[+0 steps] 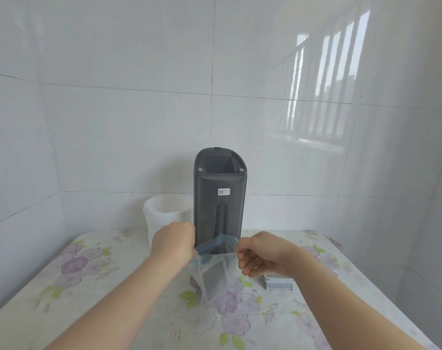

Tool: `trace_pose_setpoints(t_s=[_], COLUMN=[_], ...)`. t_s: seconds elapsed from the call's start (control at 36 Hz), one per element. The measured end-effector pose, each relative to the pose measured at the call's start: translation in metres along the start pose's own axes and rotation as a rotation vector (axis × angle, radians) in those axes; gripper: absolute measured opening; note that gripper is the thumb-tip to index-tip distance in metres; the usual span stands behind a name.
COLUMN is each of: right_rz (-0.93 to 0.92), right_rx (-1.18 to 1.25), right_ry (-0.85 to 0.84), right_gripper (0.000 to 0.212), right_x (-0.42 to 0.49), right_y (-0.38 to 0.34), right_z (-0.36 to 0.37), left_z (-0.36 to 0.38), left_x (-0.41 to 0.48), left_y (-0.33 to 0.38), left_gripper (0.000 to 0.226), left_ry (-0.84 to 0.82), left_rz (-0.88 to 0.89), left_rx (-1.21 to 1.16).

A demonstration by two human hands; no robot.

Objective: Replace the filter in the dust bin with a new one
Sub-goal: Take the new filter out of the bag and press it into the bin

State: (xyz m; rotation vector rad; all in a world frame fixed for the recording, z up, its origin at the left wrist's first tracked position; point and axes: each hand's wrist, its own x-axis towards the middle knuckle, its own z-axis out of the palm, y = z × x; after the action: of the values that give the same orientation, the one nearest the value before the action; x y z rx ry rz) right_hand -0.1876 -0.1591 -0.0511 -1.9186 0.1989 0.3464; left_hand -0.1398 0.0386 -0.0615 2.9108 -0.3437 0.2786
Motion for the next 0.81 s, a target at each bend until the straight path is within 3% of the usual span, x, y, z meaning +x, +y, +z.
trace_pose_setpoints(t_s=[0.17, 0.39, 0.5, 0.58, 0.67, 0.81], right_rz=[-0.067, -0.038, 0.032, 0.085, 0.091, 0.078], right_rx=[0.033, 0.089, -0.026, -0.118, -0.122, -0.063], right_ry=[-0.021, 0.057, 0.179, 0.142, 0.115, 0.088], right_gripper=[0.025, 0.048, 0.029, 0.033, 0.042, 0.025], right_x=[0.006, 0.011, 0.020, 0.027, 0.033, 0.039], right_y=[-0.002, 0.013, 0.027, 0.038, 0.047, 0.053], right_z=[0.010, 0.003, 0.004, 0.010, 0.017, 0.018], left_z=[-0.005, 0.016, 0.024, 0.031, 0.036, 0.037], left_x=[0.007, 0.008, 0.008, 0.010, 0.012, 0.013], left_y=[0.006, -0.007, -0.008, -0.008, -0.006, -0.003], left_gripper=[0.010, 0.012, 0.011, 0.008, 0.021, 0.022], left_ry=[-0.114, -0.218, -0.237, -0.256, -0.233, -0.230], left_rz=[0.042, -0.061, -0.092, -0.109, -0.123, -0.104], left_rx=[-0.341, -0.380, -0.425, -0.465, -0.507, -0.498])
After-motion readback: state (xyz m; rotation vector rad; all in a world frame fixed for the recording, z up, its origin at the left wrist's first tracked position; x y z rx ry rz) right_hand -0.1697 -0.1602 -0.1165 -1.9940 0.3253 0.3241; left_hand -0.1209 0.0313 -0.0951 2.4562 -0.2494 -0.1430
